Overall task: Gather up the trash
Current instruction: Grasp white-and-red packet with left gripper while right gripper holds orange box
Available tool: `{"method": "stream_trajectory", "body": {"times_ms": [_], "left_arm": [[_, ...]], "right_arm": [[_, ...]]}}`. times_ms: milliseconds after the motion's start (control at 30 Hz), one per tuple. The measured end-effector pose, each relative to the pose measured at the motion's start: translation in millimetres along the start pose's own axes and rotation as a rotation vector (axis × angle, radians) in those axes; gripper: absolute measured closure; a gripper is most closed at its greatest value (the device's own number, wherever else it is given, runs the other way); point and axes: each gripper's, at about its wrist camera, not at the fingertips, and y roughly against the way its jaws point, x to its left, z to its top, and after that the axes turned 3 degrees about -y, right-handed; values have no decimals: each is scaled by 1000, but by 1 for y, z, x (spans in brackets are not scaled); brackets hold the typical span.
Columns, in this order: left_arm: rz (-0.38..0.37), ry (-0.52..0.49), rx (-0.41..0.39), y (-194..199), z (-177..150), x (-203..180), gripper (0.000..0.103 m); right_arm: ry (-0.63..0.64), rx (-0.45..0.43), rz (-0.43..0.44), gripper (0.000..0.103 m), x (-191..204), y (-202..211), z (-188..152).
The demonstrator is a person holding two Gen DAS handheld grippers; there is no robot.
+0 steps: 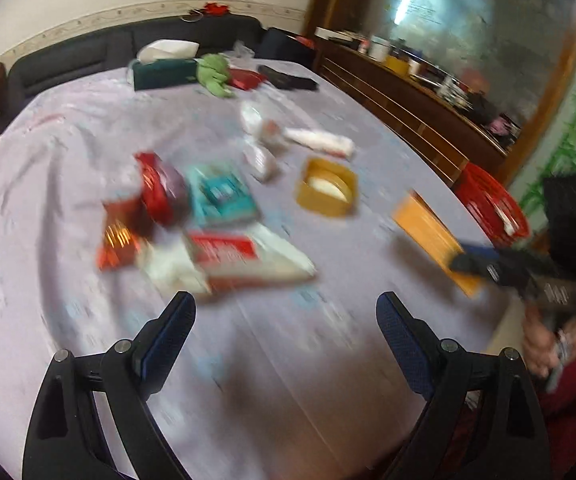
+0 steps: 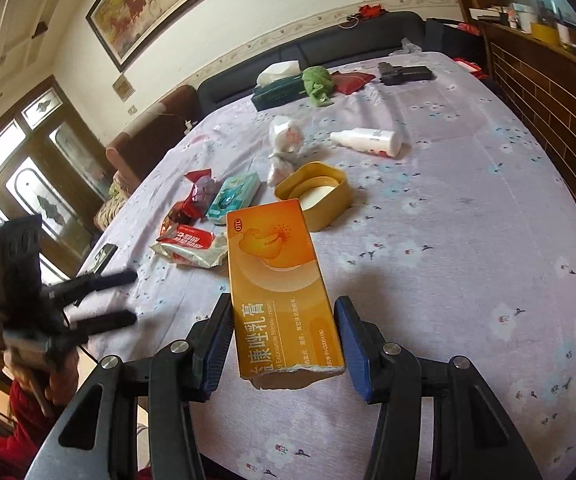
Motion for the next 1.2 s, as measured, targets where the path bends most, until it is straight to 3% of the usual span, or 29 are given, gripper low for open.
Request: {"method": "stream_trajectory", "body": {"times_ms": [100,233,367,567,767,967,1067,1167,1200], "left_arm": [[71,-15,10,-18,26,17,12],[48,-34,108,-53,45,37,12],[34,-32,191,-66,33,46,12],[-58,-102,202,-49,4,12,12],[-15,-100,159,-44,7,3,12],[49,-5,161,-68,10,14,13],[59,42,132,-69,2,13,28],[164,50,90,-64,-4,7,53],[159,76,72,-61,-7,7,60]], "right_arm": [[-12,-3,8,48,-2,2,-1],[-17,2,12,48,-2,3,-5],[-19,4,13,48,-5,5,-6],[-28,9,31,48,-10,2,-7],[-33,18,39,48,-9,-6,-9],[-27,4,19,48,-8,-1,-13],[-12,-6,-5,48,-6,0,-15],[5,-10,-30,48,-2,-2,-16],[11,-11,-37,48,0,-4,-17]]}}
